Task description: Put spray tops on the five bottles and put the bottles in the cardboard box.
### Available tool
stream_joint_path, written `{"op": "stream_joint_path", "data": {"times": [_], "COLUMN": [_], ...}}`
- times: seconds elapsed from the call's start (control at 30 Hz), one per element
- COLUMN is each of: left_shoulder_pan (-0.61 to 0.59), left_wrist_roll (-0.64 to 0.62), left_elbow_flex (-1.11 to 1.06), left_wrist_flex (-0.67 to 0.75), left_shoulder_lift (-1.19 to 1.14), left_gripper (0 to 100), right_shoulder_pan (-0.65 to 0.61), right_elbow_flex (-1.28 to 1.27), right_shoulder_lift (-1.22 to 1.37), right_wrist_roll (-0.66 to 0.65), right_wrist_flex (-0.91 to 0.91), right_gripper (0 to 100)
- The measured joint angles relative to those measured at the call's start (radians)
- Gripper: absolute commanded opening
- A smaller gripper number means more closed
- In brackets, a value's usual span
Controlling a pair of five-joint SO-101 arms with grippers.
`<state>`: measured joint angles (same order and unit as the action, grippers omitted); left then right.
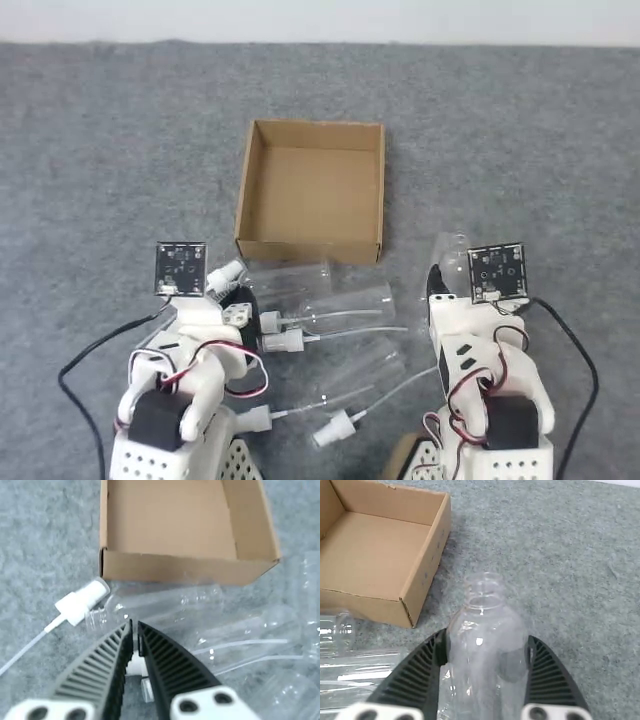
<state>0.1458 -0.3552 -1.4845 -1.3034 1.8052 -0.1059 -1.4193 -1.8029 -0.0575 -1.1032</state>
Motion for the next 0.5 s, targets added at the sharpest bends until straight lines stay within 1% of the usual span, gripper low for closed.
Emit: {"op": "stream_joint_path", "data": {"times": [0.13, 0.33, 0.4, 0.5], "left_shoulder_pan": [-0.003, -0.115, -0.167, -0.218], "left_wrist_roll": [0.000, 0.009, 0.061, 0.232], "left_elbow_flex": [0.028, 0.029, 0.029, 0.029], "left_wrist_flex": [0.000, 0.000, 0.018, 0.081], "left_shoulder_lift": [0.000, 0.000, 0.000, 0.000], "left_gripper": [1, 1, 1, 1], "right_shoulder_pan": [0.000, 0.000, 0.000, 0.000], "right_elbow_flex": [0.000, 0.000, 0.000, 0.000], "right_shoulder_lift": [0.000, 0.000, 0.000, 0.000], "right_wrist_roll": [0.000, 0.000, 0.000, 0.000], "right_wrist_flex": [0.000, 0.000, 0.000, 0.000], "right_gripper": [10.5, 10.5, 10.5, 10.5]}}
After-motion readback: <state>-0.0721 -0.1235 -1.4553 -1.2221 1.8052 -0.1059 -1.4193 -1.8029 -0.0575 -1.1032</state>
